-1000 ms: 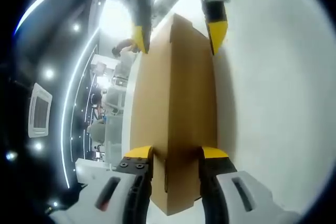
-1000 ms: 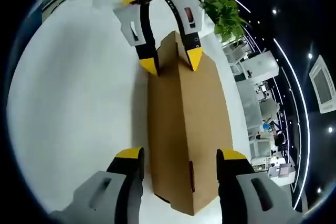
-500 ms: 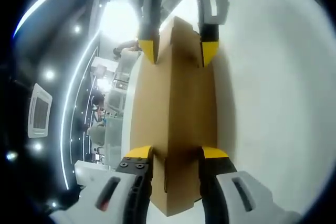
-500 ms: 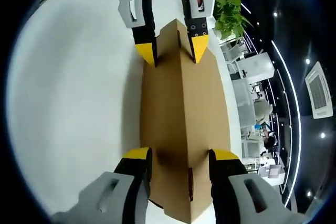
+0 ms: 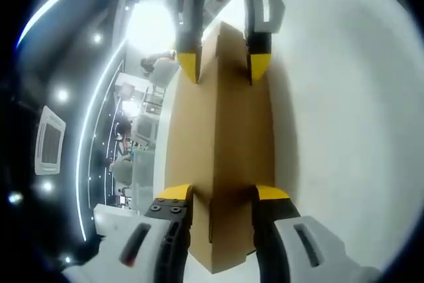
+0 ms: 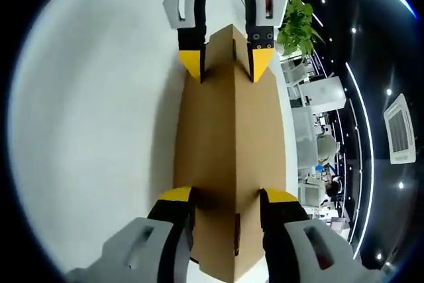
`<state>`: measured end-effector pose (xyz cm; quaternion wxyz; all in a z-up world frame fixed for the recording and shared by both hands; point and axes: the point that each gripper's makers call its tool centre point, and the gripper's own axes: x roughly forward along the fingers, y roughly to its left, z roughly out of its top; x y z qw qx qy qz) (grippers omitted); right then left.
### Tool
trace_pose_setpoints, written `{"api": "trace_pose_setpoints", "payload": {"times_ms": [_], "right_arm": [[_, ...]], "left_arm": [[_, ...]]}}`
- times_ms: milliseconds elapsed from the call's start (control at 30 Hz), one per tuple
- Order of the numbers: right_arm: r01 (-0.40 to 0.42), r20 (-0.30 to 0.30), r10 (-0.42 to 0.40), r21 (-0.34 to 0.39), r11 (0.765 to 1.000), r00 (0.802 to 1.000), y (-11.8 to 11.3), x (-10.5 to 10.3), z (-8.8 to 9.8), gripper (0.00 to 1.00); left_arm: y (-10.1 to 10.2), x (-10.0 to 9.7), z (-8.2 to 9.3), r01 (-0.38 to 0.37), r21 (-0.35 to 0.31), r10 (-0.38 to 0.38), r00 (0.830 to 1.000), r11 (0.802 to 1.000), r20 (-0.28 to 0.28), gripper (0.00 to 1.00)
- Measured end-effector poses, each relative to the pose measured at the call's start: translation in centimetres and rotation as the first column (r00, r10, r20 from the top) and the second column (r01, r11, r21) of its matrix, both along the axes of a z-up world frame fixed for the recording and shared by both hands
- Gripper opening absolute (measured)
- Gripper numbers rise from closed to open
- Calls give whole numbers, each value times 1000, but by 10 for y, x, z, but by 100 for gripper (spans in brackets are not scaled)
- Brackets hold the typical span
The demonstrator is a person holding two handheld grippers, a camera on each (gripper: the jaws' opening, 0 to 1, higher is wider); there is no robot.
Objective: Operate the shoe box by opening the lid, removing the specified soft item, and placing it in the target area until the item is outside and the box remains undamaged.
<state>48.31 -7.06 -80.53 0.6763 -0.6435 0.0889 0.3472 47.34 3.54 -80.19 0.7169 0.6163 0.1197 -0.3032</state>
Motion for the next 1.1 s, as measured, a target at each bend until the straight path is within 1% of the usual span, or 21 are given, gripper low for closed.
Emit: {"api": "trace_pose_setpoints", "payload": {"times_ms": [33,67,100,133,167,233,400,533,667,767,1100], "right_arm": [[-8,13,8,-4,1000,1000,0,-1,-1,37],[-9,15,9,-5,1000,1000,0,-1,-1,37],[-10,17,10,-5,1000,1000,1,-1,0,37],[-12,18,12,-4,1000,1000,1,-1,0,36],[-13,16,13,0,1000,1000,1,-1,1,36],[-17,17,17,-1,1000,1000,1,-1,1,36],[-20,14,20,3,1000,1000,1,-1,1,36],[-14,7,14,4,1000,1000,2,-1,2,36],[-30,3,30,11,999,1000,1,-2,4,35],[-30,2,30,16,999,1000,2,-3,6,35],[-36,9,35,36,999,999,1,-4,14,33]], "left_arm": [[0,0,0,7,3,-7,1000,1000,4,36],[1,0,0,11,-11,-11,1000,1000,6,36],[4,1,0,8,-9,-8,1000,1000,10,36],[8,2,-1,-13,-4,13,1000,1000,10,37],[10,2,0,-28,-22,28,1000,999,3,37],[8,2,0,-13,-19,13,1000,1000,6,37],[7,2,0,-32,-24,32,999,999,9,36],[8,2,1,-42,-28,41,999,999,-7,36],[8,2,3,-37,-48,36,999,998,-22,35],[8,2,3,-37,-50,35,999,998,-31,35],[7,2,9,-63,-49,61,997,997,-38,35]]}}
